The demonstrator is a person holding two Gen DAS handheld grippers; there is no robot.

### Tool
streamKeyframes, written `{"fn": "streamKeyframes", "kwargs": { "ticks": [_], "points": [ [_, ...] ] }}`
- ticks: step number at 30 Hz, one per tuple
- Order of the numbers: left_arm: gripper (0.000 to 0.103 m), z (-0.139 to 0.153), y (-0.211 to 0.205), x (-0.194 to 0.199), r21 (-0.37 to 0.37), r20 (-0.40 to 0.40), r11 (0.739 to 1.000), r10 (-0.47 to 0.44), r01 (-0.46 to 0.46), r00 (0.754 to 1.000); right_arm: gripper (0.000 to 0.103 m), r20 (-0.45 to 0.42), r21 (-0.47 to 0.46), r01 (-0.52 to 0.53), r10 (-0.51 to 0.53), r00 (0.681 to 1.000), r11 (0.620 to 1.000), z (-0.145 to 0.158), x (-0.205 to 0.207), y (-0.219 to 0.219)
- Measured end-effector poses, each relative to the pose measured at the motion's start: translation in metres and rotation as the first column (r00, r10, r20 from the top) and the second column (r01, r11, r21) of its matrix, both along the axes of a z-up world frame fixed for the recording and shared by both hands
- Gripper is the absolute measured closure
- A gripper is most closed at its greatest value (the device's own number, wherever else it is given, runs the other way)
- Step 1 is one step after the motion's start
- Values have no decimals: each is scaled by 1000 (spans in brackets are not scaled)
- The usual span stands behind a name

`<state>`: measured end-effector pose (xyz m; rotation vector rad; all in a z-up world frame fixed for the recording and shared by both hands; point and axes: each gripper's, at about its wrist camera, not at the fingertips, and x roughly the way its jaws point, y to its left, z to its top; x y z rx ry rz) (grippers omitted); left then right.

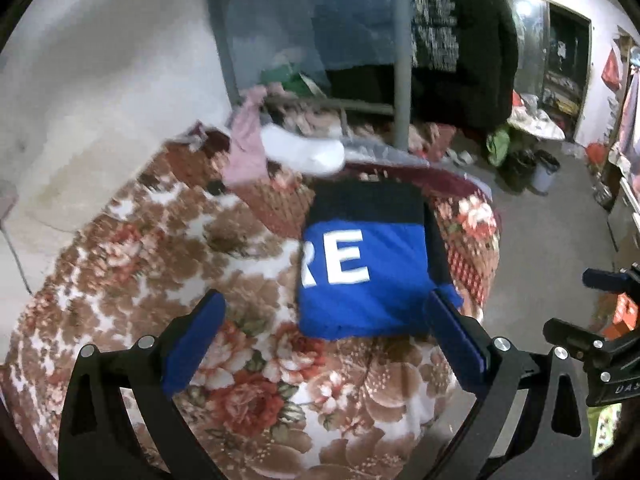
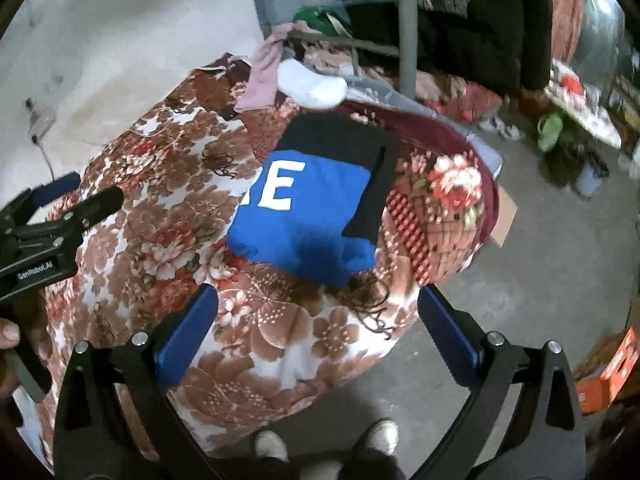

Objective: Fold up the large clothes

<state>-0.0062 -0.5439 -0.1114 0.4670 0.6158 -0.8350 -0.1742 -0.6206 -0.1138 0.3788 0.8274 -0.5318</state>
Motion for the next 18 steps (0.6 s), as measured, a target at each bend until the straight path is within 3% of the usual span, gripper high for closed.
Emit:
{"fn": "streamKeyframes", "kwargs": {
  "ticks": [4, 7, 18],
  "points": [
    [5, 15, 6, -17, -35, 2, 999, 9, -9, 1000, 5, 34, -43, -20, 22, 999, 999, 23, -11, 2],
    [5, 18, 8, -27, -14, 30, 999, 36, -36, 999, 5, 35, -81, -33, 36, 999, 996, 32, -17, 3],
    [5, 20, -1, -42, 10, 92, 1000, -16, 15, 996, 5, 39, -52, -8, 10, 999, 999, 34, -27, -6]
  ]
}}
